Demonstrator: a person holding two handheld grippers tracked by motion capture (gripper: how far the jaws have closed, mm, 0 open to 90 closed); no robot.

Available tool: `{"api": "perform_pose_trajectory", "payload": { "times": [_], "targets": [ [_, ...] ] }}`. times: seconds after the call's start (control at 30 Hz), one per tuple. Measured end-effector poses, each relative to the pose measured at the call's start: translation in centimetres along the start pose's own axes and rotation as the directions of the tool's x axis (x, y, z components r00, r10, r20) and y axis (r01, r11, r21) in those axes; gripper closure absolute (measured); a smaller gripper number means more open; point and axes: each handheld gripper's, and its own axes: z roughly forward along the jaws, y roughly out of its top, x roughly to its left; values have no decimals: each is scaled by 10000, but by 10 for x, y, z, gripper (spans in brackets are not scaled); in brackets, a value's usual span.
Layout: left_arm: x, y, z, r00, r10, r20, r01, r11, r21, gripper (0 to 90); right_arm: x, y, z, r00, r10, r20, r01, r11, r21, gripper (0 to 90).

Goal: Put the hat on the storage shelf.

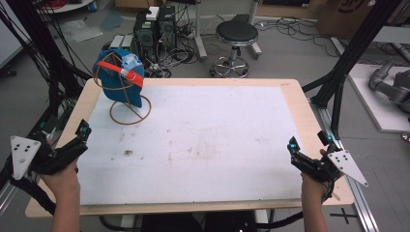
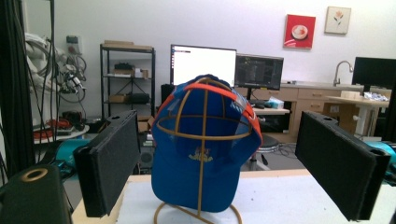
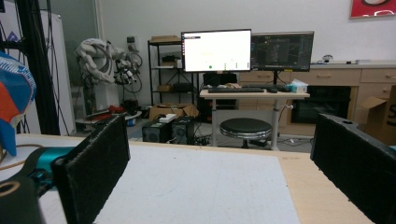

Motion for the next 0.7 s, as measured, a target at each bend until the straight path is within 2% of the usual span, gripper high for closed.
{"api": "perform_pose_trajectory", "payload": {
  "times": [0.37, 0.53, 0.7],
  "targets": [
    [-5, -12, 3, 9989, 197, 431, -220, 9983, 542, 143, -2, -1, 0, 10000, 28, -2, -28, 10000, 33, 43],
    [-10, -16, 5, 9976, 234, 645, -277, 9974, 667, 143, -3, 0, -1, 10000, 38, -3, -38, 10000, 12, 43],
    [-14, -16, 4, 9976, 241, 648, -280, 9979, 592, 143, 0, 0, -1, 10000, -17, -76, 17, 10000, 21, 43]
  ]
}}
